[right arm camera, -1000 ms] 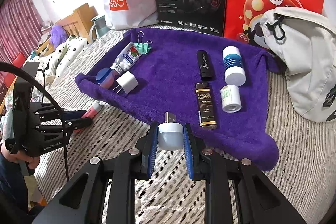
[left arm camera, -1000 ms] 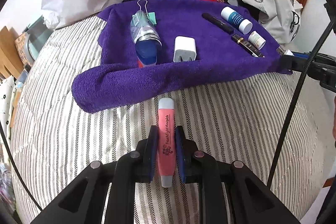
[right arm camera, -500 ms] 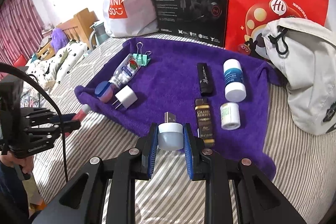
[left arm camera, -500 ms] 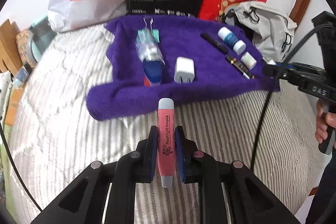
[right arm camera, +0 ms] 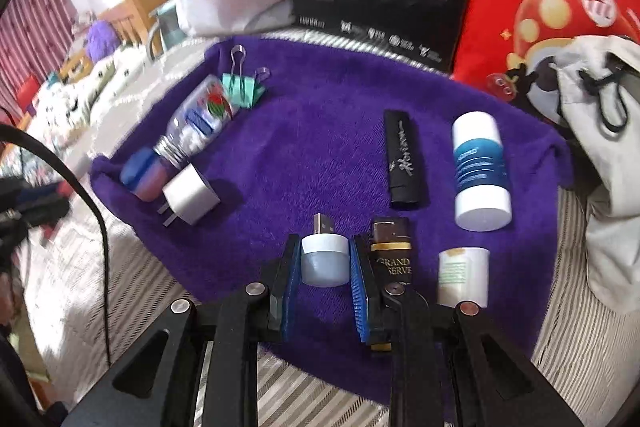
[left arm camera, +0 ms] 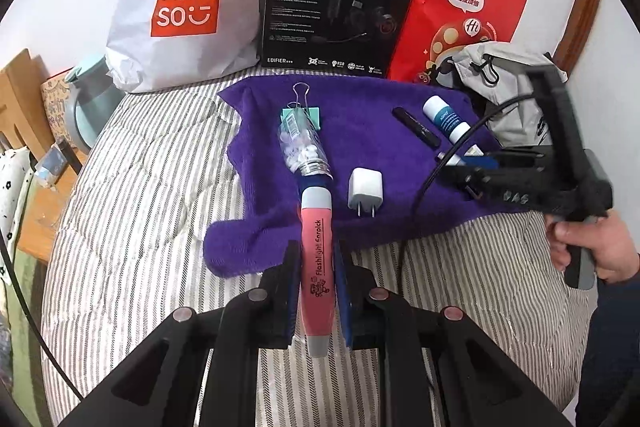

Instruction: Organize rigid objects

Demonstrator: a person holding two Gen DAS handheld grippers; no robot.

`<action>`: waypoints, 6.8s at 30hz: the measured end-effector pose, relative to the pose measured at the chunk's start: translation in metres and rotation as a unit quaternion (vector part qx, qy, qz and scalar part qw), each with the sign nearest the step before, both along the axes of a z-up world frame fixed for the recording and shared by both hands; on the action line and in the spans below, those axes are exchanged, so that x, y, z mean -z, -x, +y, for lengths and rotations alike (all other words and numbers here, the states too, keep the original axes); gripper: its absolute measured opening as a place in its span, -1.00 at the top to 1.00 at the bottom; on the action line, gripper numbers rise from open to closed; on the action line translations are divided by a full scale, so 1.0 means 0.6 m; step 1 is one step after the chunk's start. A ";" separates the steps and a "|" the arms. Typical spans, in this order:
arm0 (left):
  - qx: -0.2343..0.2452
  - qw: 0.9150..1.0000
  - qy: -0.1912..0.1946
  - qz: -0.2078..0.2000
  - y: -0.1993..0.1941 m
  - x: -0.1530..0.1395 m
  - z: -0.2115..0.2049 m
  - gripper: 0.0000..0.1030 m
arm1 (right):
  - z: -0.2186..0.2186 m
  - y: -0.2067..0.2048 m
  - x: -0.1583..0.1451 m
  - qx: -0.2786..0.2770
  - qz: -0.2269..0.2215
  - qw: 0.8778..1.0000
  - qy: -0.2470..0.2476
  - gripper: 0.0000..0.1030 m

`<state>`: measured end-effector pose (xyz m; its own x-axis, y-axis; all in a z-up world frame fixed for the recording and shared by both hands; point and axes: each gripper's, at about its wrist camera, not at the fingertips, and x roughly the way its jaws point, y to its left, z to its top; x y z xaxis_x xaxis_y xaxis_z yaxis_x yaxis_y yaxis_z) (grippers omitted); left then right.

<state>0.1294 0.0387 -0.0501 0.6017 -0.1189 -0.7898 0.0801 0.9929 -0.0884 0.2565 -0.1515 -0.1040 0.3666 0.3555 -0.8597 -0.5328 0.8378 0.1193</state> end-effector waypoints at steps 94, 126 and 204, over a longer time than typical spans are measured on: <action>0.049 0.998 -0.034 -0.028 -0.059 -0.025 -0.114 -0.24 | -0.158 0.251 -0.108 0.118 -0.017 0.990 -0.081 -0.17; -0.020 0.998 -0.040 -0.032 0.109 -0.033 -0.071 -0.80 | -0.151 0.315 -0.117 0.257 -0.051 0.965 -0.013 -1.00; -0.021 0.999 -0.028 -0.034 0.123 -0.036 -0.045 -0.96 | -0.142 0.319 -0.123 0.265 -0.047 0.963 0.005 -1.00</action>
